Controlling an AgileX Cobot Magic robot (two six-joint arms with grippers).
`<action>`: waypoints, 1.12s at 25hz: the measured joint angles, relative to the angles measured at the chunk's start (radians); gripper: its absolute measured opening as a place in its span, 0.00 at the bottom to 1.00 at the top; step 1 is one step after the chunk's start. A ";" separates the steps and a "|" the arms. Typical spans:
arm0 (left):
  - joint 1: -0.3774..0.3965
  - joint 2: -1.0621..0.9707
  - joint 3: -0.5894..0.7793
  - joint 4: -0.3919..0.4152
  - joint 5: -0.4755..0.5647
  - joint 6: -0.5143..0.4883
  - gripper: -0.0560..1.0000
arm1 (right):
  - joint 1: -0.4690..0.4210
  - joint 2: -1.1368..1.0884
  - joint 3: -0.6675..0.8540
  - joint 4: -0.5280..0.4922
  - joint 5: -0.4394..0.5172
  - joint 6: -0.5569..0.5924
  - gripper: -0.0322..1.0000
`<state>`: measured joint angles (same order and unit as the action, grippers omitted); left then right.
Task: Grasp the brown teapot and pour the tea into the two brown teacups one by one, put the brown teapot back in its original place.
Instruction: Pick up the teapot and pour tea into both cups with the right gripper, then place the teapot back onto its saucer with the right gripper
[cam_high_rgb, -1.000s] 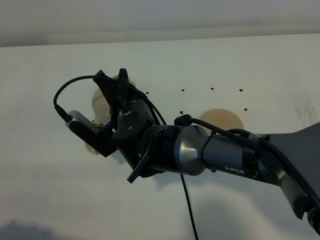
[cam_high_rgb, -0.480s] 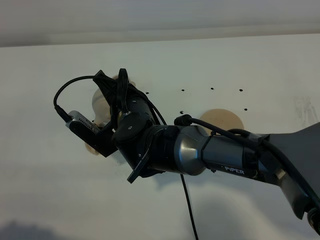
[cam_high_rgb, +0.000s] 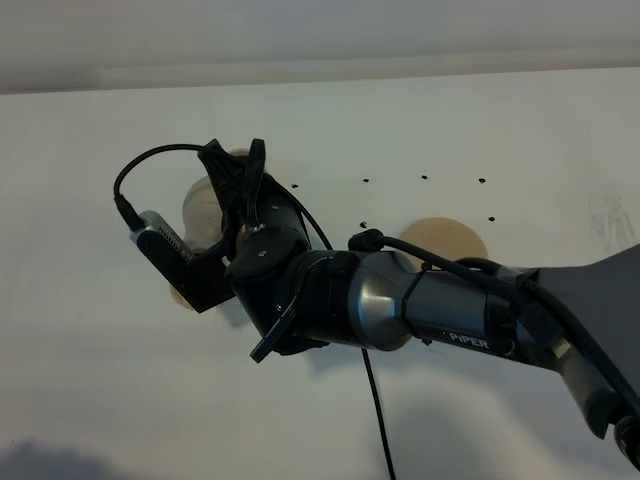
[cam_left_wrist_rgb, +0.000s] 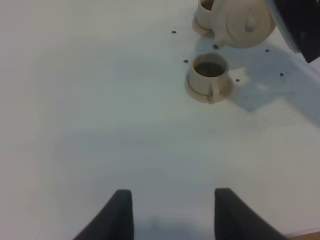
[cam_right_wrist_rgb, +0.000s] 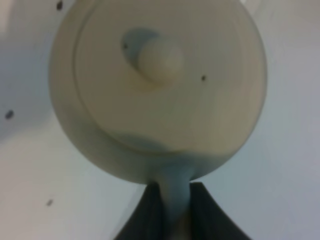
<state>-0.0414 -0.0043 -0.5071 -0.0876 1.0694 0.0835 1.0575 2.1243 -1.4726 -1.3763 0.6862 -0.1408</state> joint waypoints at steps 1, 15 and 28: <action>0.000 0.000 0.000 0.000 0.000 0.000 0.39 | 0.000 0.000 0.000 0.008 0.000 0.016 0.12; 0.000 0.000 0.000 0.000 0.000 0.000 0.39 | -0.054 -0.066 -0.032 0.278 0.008 0.336 0.12; 0.000 0.000 0.000 0.000 0.000 0.000 0.39 | -0.083 -0.149 -0.004 0.928 0.136 0.346 0.12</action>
<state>-0.0414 -0.0043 -0.5071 -0.0876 1.0694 0.0835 0.9743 1.9756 -1.4770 -0.4484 0.8225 0.2057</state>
